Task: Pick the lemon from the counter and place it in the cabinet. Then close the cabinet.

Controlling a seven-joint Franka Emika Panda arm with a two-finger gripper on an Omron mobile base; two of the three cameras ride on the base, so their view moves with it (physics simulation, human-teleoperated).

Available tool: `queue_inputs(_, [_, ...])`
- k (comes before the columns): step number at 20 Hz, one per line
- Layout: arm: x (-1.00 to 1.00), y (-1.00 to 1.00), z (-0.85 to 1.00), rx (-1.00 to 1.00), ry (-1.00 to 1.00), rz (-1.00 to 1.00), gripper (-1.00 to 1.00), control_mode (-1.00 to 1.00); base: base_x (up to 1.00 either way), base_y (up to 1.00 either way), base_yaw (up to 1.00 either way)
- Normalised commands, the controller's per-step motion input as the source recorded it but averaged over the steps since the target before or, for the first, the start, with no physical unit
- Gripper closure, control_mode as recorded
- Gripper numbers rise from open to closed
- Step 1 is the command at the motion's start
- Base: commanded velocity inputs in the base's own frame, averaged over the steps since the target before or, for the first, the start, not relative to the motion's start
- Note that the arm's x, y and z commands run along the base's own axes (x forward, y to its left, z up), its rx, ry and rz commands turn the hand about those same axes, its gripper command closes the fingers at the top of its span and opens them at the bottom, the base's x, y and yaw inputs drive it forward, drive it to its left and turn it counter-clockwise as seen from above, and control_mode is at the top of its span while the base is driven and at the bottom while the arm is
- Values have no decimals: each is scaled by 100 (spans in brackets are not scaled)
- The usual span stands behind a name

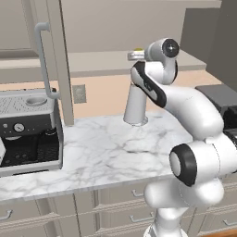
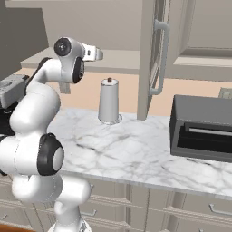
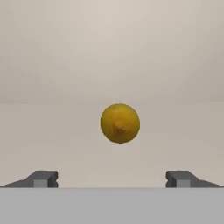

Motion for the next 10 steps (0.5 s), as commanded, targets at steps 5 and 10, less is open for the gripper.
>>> queue_inputs(5, [-100, 11, 36, 0, 0, 0, -100, -100, 0, 0, 0])
queue_inputs(10, [-100, 12, 25, -4, -9, 0, -100, -100, 0, 0, 0])
